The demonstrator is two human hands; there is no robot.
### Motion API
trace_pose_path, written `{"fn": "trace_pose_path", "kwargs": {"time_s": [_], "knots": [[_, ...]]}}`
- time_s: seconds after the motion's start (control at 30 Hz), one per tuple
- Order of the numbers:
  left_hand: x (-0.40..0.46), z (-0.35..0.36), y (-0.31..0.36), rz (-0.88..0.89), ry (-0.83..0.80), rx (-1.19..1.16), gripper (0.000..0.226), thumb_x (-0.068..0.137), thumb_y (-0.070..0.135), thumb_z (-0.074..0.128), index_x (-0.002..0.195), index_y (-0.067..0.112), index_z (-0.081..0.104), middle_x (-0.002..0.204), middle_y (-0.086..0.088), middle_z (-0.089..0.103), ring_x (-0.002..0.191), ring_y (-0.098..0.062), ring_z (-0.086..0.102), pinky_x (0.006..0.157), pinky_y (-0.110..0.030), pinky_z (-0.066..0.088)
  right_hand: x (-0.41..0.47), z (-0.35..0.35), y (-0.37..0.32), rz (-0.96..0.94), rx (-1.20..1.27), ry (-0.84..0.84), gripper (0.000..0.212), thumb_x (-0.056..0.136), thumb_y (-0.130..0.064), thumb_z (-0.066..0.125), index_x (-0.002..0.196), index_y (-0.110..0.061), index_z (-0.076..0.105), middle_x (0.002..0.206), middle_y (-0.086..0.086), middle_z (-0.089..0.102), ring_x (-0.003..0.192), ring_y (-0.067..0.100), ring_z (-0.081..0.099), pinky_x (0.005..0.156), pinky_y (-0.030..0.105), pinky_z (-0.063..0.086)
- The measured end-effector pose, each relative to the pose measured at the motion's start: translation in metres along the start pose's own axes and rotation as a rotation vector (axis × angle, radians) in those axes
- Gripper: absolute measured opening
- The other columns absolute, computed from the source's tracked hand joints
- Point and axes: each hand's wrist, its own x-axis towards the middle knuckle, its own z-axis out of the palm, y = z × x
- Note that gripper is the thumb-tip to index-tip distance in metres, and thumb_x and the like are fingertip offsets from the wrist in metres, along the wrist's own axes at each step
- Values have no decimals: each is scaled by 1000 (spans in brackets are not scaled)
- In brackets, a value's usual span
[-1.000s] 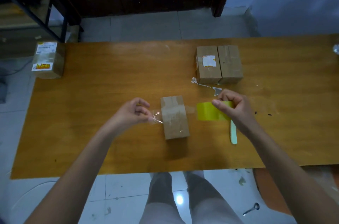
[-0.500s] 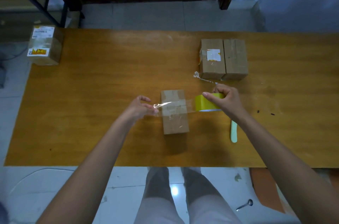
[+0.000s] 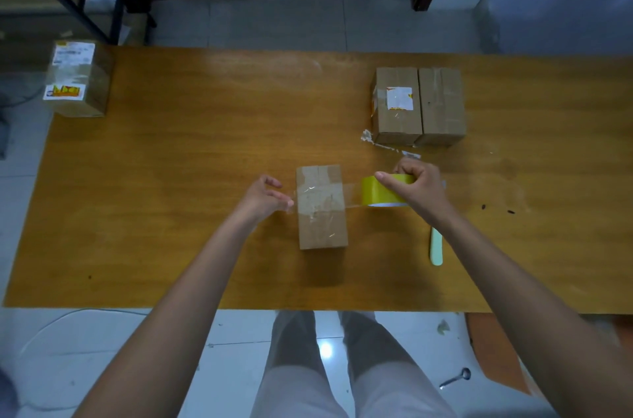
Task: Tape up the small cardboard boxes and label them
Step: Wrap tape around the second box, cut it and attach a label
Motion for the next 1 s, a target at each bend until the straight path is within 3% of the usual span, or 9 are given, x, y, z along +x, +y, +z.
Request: {"fn": "trace_pose_path", "kwargs": {"time_s": [0.17, 0.23, 0.3, 0.43, 0.5, 0.57, 0.63, 0.73, 1.0], "knots": [[6, 10, -4, -49, 10, 11, 30, 86, 3, 68, 105, 15, 48, 92, 1, 63, 85, -11, 57, 69, -28, 45, -3, 9, 2, 11, -3, 7, 43, 81, -25, 75, 58, -5, 46, 62, 21, 47, 60, 20, 41, 57, 35, 34], [3, 19, -7, -27, 77, 23, 27, 87, -6, 60, 101, 13, 46, 98, -4, 58, 90, -18, 56, 74, -32, 48, -4, 10, 4, 7, -26, 9, 44, 81, -26, 76, 59, 0, 48, 64, 22, 49, 60, 21, 42, 57, 34, 34], [-8, 22, -11, 88, 265, 71, 25, 87, -9, 53, 98, 13, 47, 100, -6, 56, 95, -22, 56, 80, -35, 48, -6, 8, 8, 14, -43, 14, 44, 81, -29, 75, 60, 0, 49, 63, 19, 50, 60, 20, 43, 57, 33, 35], [-54, 42, -12, 512, 683, 159, 24, 86, 1, 54, 107, 13, 50, 108, -1, 50, 96, -14, 52, 81, -29, 48, -8, 3, 12, 16, -18, 52, 44, 80, -35, 75, 57, -15, 43, 59, 5, 44, 58, 16, 40, 56, 33, 33], [-74, 72, -10, 561, 640, 293, 43, 89, 22, 57, 128, 10, 43, 128, -5, 44, 115, -17, 48, 98, -32, 48, -9, 2, 12, 9, -14, 58, 44, 80, -38, 74, 56, -20, 41, 59, 1, 43, 57, 14, 40, 56, 32, 33], [-81, 102, -10, 471, 492, 459, 80, 89, 48, 55, 149, 8, 21, 154, -11, 23, 142, -27, 26, 116, -39, 29, -10, 2, 11, 12, -13, 59, 45, 80, -42, 73, 56, -21, 41, 59, 3, 44, 58, 15, 41, 56, 33, 34], [-76, 118, -11, 429, 413, 586, 99, 88, 61, 51, 154, 6, 1, 162, -15, -1, 150, -30, 1, 121, -41, 12, -11, 1, 10, 4, -22, 70, 46, 79, -45, 72, 56, -19, 41, 59, 7, 44, 58, 15, 40, 55, 33, 34], [-64, 121, -17, 406, 409, 629, 109, 86, 61, 56, 153, 4, -7, 162, -17, -11, 150, -31, -7, 122, -41, 9, -13, -1, 7, -20, -20, 85, 47, 79, -45, 72, 56, -19, 40, 59, 4, 42, 57, 12, 38, 55, 32, 32], [-63, 120, -18, 416, 443, 544, 109, 81, 47, 72, 154, 6, 3, 162, -12, 0, 149, -27, 9, 121, -35, 20, -21, -7, -2, -57, -1, 68, 51, 78, -47, 72, 56, -12, 42, 60, 11, 46, 56, 22, 40, 52, 38, 36]]}}
